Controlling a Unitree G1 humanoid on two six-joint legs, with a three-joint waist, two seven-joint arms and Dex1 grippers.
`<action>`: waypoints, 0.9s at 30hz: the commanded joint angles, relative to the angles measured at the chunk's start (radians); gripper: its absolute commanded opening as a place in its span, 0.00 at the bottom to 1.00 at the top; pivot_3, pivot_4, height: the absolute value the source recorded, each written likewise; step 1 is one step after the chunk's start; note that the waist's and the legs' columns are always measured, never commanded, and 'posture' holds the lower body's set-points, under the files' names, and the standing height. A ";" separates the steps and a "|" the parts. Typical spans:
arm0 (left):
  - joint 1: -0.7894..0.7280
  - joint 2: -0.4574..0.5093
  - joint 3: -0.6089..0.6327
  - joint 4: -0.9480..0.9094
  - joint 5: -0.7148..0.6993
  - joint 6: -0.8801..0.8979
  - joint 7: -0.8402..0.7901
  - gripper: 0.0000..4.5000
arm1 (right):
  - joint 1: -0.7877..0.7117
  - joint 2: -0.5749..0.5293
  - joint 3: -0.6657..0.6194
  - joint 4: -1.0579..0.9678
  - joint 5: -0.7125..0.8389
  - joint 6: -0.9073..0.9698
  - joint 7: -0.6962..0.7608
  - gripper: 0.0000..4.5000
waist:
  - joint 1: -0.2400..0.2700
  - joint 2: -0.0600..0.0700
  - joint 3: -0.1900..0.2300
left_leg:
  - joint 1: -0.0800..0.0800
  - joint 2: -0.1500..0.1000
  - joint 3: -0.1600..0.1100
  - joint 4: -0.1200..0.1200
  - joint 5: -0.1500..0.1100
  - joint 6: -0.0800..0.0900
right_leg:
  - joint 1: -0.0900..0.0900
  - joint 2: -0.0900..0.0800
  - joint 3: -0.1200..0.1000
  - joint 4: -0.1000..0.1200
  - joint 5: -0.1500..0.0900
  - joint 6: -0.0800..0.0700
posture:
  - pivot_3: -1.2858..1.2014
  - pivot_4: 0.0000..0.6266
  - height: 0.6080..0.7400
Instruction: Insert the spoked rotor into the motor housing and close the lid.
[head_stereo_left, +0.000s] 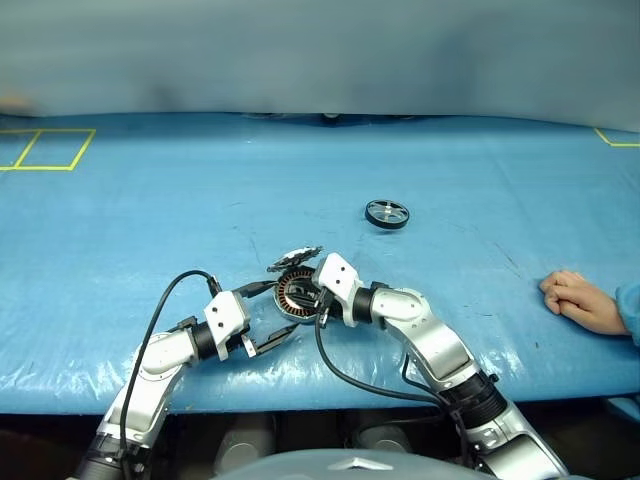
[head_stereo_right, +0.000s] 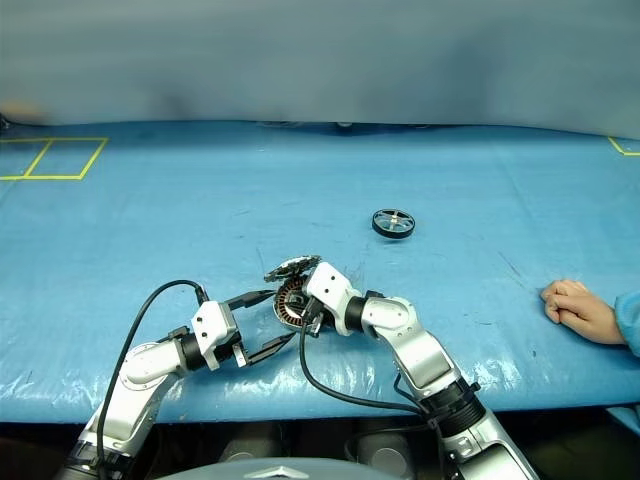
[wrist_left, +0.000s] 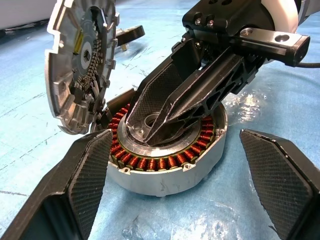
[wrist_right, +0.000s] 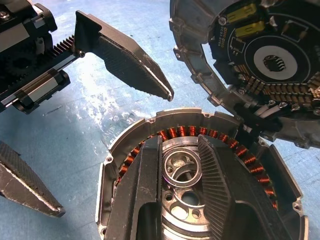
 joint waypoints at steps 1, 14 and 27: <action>-0.006 -0.001 0.021 -0.024 -0.022 0.002 0.001 0.96 | -0.014 0.003 0.002 -0.018 -0.006 -0.012 -0.001 0.22 | 0.000 0.000 0.000 | 0.000 0.000 0.000 0.000 0.000 0.000 | 0.000 0.000 0.000 0.000 0.000 0.000 | 0.52 0.24 1.00; -0.039 -0.002 0.063 -0.042 -0.092 0.035 -0.006 0.96 | -0.013 0.000 0.004 -0.011 -0.040 -0.037 -0.017 0.22 | -0.001 0.000 0.000 | 0.000 0.000 0.000 0.000 0.000 0.000 | 0.000 0.000 0.000 0.000 0.000 0.000 | 0.52 0.24 1.00; -0.012 0.005 0.048 -0.104 -0.108 0.039 -0.021 0.96 | -0.009 -0.013 0.010 -0.019 -0.046 -0.040 -0.012 0.22 | -0.002 0.000 0.000 | 0.000 0.000 0.000 0.000 0.000 0.000 | 0.000 0.000 0.000 0.000 0.000 0.000 | 0.52 0.24 1.00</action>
